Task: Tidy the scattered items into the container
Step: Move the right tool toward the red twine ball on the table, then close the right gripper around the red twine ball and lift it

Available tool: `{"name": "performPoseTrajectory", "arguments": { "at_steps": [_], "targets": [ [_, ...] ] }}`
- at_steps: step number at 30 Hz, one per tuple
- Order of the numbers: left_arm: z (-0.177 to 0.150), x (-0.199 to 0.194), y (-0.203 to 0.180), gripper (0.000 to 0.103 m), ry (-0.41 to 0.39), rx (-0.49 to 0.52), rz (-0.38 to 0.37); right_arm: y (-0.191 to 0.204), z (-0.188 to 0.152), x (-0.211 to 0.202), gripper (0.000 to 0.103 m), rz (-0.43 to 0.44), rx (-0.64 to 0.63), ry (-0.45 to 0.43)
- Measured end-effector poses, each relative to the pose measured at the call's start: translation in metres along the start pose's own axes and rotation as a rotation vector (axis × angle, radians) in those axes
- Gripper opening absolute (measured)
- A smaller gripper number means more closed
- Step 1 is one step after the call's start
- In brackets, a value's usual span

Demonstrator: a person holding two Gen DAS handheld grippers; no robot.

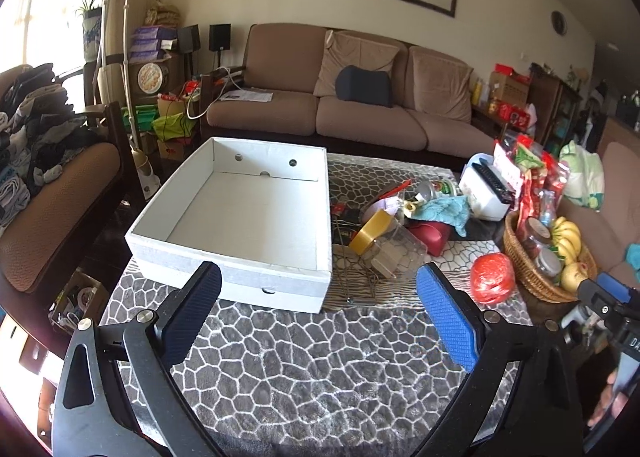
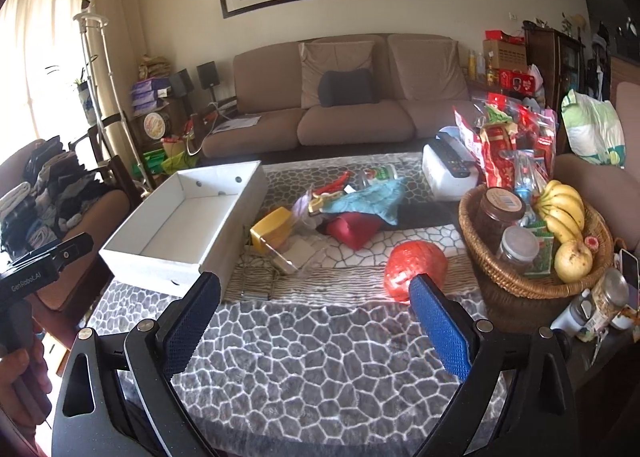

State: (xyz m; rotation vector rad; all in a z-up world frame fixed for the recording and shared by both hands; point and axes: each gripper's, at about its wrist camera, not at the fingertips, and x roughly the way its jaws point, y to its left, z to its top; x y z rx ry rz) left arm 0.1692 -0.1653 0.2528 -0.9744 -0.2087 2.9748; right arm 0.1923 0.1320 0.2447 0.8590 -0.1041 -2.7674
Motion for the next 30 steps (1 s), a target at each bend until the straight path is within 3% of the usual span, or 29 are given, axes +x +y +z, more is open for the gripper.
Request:
{"name": "performPoseTrajectory", "arguments": {
  "at_steps": [3, 5, 6, 7, 8, 9, 10, 12, 15, 17, 18, 19, 21, 25, 30],
  "targets": [
    [-0.001, 0.013, -0.017, 0.094, 0.005, 0.023, -0.001, -0.023, -0.005, 0.004, 0.098, 0.008, 0.025, 0.011],
    [-0.005, 0.024, -0.029, 0.076, 0.019, 0.037, -0.025, -0.035, -0.008, 0.011, 0.097, 0.003, 0.035, 0.028],
    [-0.008, 0.031, -0.035, 0.059, 0.034, 0.046, -0.039, -0.041, -0.01, 0.015, 0.095, 0.001, 0.039, 0.035],
    [-0.011, 0.039, -0.042, 0.044, 0.053, 0.056, -0.053, -0.046, -0.013, 0.017, 0.085, 0.003, 0.042, 0.035],
    [-0.015, 0.047, -0.049, 0.039, 0.072, 0.067, -0.063, -0.051, -0.015, 0.02, 0.077, 0.008, 0.047, 0.034],
    [-0.019, 0.055, -0.057, 0.031, 0.087, 0.076, -0.07, -0.056, -0.017, 0.023, 0.058, 0.011, 0.052, 0.035],
    [-0.023, 0.063, -0.064, 0.027, 0.1, 0.084, -0.078, -0.061, -0.019, 0.027, 0.039, 0.006, 0.056, 0.038],
    [-0.03, 0.076, -0.078, 0.026, 0.122, 0.102, -0.094, -0.072, -0.023, 0.034, 0.026, 0.003, 0.07, 0.046],
    [-0.037, 0.096, -0.096, 0.029, 0.156, 0.123, -0.116, -0.089, -0.028, 0.047, 0.026, 0.0, 0.093, 0.072],
    [-0.041, 0.106, -0.106, 0.048, 0.169, 0.133, -0.131, -0.101, -0.03, 0.055, 0.031, 0.001, 0.112, 0.085],
    [-0.042, 0.111, -0.109, 0.069, 0.17, 0.135, -0.143, -0.106, -0.032, 0.06, 0.049, -0.003, 0.119, 0.092],
    [-0.043, 0.114, -0.113, 0.086, 0.167, 0.138, -0.153, -0.111, -0.032, 0.065, 0.076, -0.007, 0.122, 0.102],
    [-0.044, 0.122, -0.121, 0.09, 0.159, 0.148, -0.172, -0.118, -0.034, 0.075, 0.091, 0.001, 0.127, 0.109],
    [-0.047, 0.145, -0.139, 0.09, 0.191, 0.178, -0.191, -0.13, -0.038, 0.101, 0.091, -0.006, 0.133, 0.159],
    [-0.054, 0.167, -0.154, 0.09, 0.213, 0.188, -0.216, -0.15, -0.04, 0.145, 0.091, 0.025, 0.234, 0.217]
  ]
}}
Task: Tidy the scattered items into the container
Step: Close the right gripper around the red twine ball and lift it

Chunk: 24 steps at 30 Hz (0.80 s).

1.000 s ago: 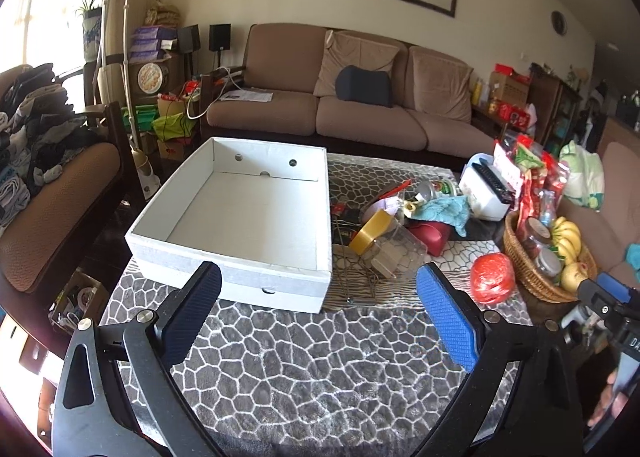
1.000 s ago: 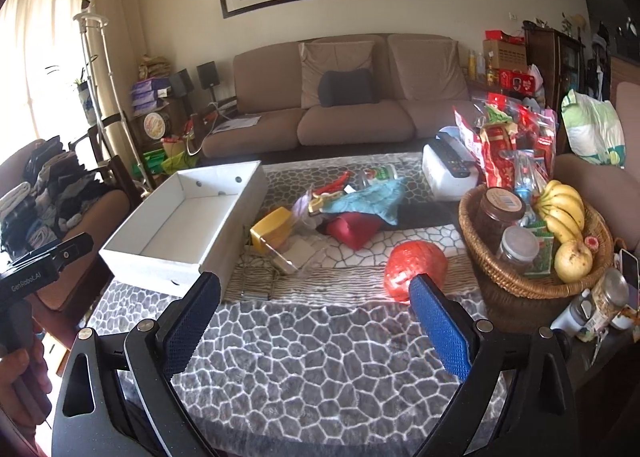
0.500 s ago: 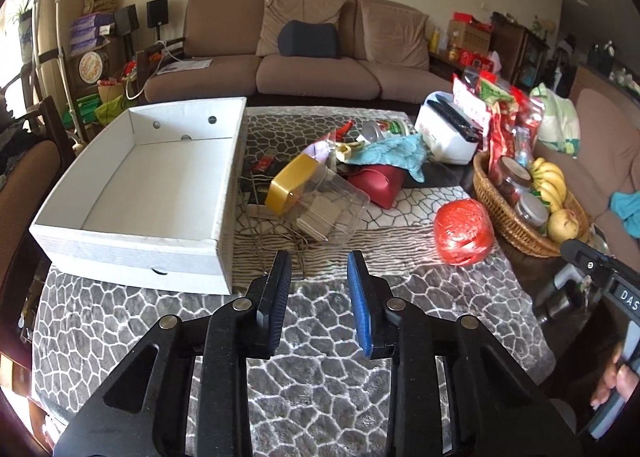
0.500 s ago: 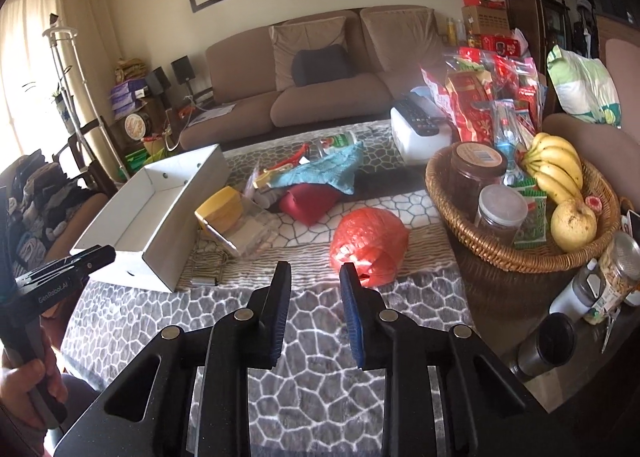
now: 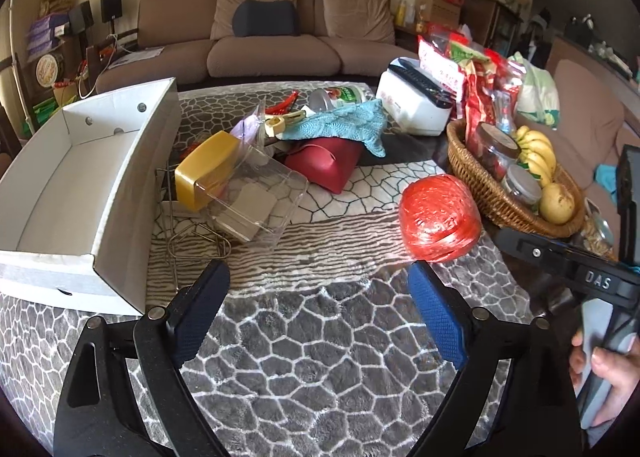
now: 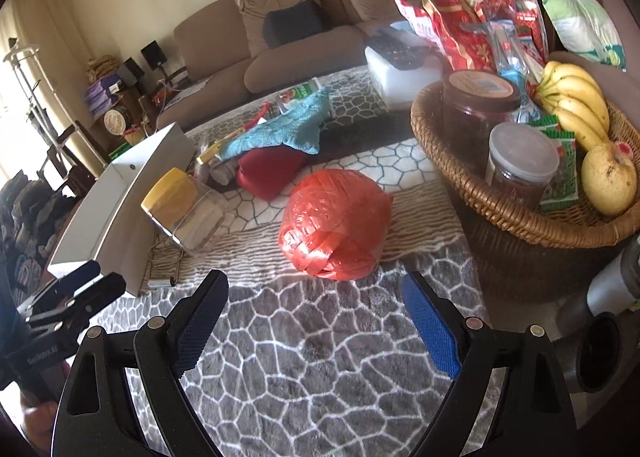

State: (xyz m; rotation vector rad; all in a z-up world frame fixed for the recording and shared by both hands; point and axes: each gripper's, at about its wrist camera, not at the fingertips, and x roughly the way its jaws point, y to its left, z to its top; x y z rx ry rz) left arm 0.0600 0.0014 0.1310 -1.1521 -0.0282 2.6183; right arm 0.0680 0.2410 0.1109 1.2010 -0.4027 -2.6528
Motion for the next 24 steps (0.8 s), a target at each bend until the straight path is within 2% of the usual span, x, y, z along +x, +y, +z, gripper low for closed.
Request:
{"name": "performPoseTrajectory", "arguments": {
  "at_steps": [9, 13, 17, 21, 24],
  "targets": [
    [0.002, 0.03, 0.006, 0.09, 0.025, -0.011, -0.023, -0.007, 0.025, 0.074, 0.091, -0.053, 0.033, 0.047],
    [0.001, 0.032, 0.017, 0.09, 0.01, -0.014, 0.01, -0.009, 0.031, 0.096, 0.097, -0.067, 0.042, 0.075],
    [0.001, 0.04, 0.047, 0.09, 0.016, -0.093, 0.052, -0.007, 0.033, 0.107, 0.1, -0.06, 0.049, 0.082],
    [0.0, 0.049, 0.076, 0.09, 0.059, -0.214, 0.018, 0.001, 0.03, 0.107, 0.097, -0.08, 0.014, 0.062],
    [-0.004, 0.045, 0.082, 0.09, 0.057, -0.236, 0.007, 0.005, 0.03, 0.102, 0.096, -0.084, -0.01, 0.06]
  ]
}}
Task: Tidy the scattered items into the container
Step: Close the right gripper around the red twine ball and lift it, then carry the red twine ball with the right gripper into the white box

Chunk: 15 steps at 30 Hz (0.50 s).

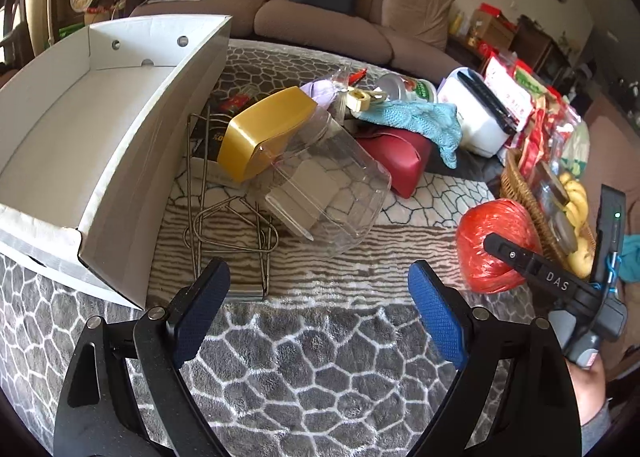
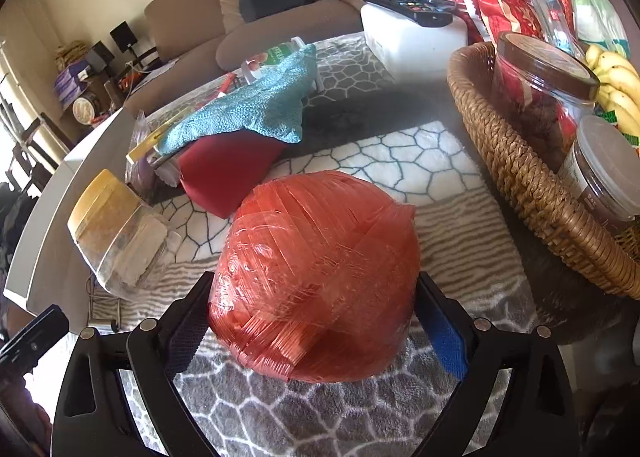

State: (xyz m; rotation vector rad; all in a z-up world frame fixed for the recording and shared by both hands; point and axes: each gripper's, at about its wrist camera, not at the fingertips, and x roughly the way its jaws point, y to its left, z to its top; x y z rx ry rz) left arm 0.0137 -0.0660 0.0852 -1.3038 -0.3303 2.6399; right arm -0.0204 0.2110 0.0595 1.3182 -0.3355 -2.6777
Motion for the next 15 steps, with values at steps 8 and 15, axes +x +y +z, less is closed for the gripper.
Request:
{"name": "performPoseTrajectory", "arguments": {
  "at_steps": [8, 15],
  "targets": [
    [-0.011, -0.022, -0.021, 0.09, -0.007, 0.098, -0.037, 0.015, -0.006, -0.038, 0.096, 0.096, 0.013, -0.041],
    [-0.025, -0.044, -0.06, 0.09, -0.013, 0.253, -0.121, 0.042, -0.006, -0.072, 0.096, 0.267, 0.065, -0.022]
  ]
}}
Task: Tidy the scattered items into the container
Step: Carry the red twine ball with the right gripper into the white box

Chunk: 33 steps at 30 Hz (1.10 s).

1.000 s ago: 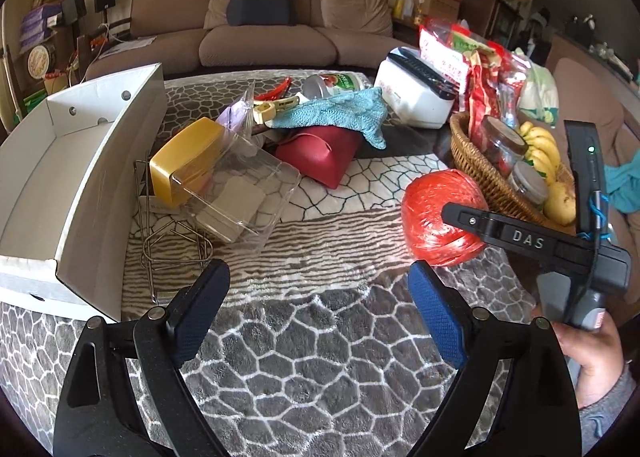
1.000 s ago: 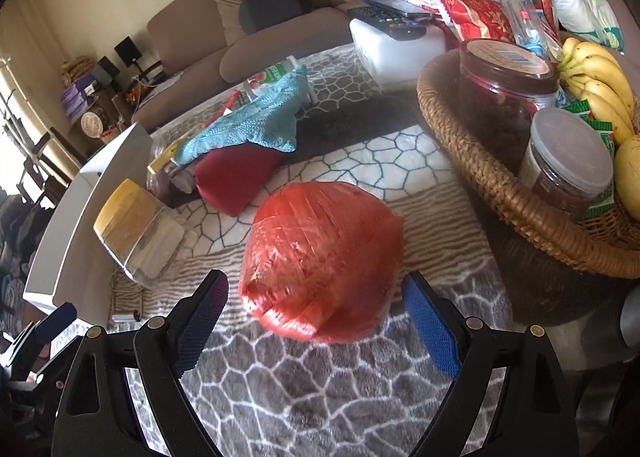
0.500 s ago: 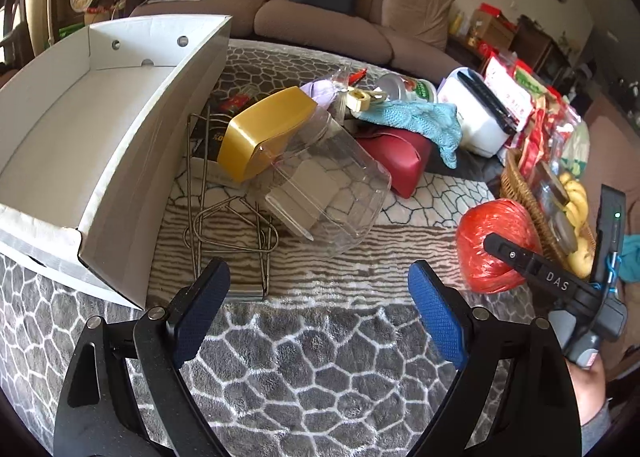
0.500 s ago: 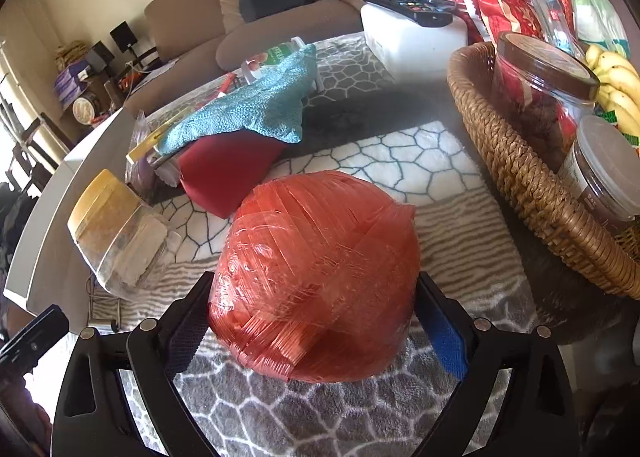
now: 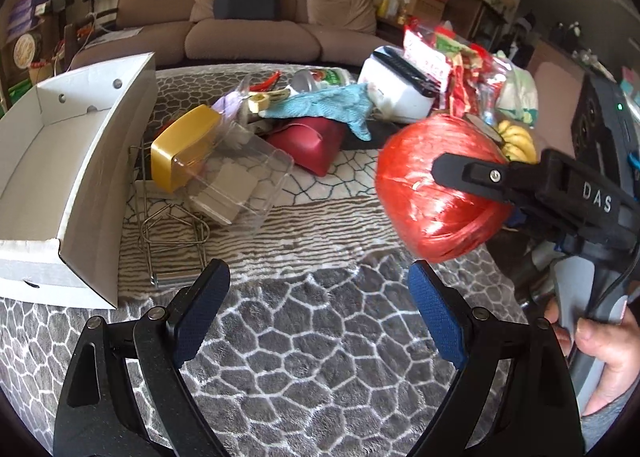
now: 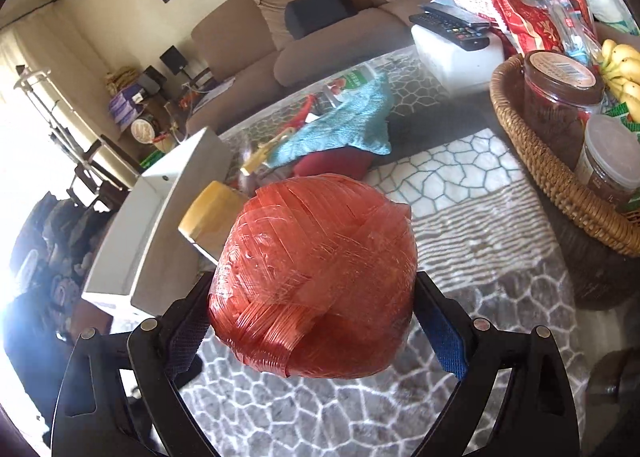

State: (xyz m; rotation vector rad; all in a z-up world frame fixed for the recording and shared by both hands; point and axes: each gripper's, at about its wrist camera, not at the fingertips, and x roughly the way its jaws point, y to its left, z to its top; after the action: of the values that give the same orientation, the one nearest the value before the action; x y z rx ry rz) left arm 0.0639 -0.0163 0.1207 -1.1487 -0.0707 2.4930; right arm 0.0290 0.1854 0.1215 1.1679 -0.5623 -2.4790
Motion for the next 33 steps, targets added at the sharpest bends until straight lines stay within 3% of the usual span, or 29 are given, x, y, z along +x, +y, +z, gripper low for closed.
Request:
{"name": "performPoseTrajectory", "arguments": {
  "at_steps": [7, 13, 14, 16, 21, 30, 33],
  "targets": [
    [0.0, -0.035, -0.019, 0.09, -0.061, 0.063, -0.027, 0.043, -0.002, -0.021, 0.096, 0.152, 0.022, 0.024],
    [-0.002, -0.075, -0.005, 0.09, -0.135, 0.001, 0.007, 0.084, -0.018, -0.033, 0.096, 0.21, -0.005, 0.033],
    [-0.002, -0.082, -0.002, 0.088, -0.145, -0.007, 0.014, 0.091, -0.021, -0.034, 0.096, 0.224, -0.005, 0.038],
    [-0.004, -0.095, 0.001, 0.065, -0.16, -0.013, 0.012, 0.105, -0.029, -0.037, 0.096, 0.251, -0.002, 0.047],
    [-0.012, -0.13, 0.02, 0.059, -0.208, -0.053, 0.027, 0.145, -0.043, -0.049, 0.096, 0.252, -0.068, 0.033],
    [-0.012, -0.194, 0.07, 0.057, -0.284, -0.057, 0.082, 0.221, -0.05, -0.049, 0.096, 0.306, -0.159, 0.049],
    [-0.009, -0.214, 0.097, 0.056, -0.314, -0.088, 0.052, 0.245, -0.048, -0.044, 0.098, 0.351, -0.167, 0.071]
  ]
}}
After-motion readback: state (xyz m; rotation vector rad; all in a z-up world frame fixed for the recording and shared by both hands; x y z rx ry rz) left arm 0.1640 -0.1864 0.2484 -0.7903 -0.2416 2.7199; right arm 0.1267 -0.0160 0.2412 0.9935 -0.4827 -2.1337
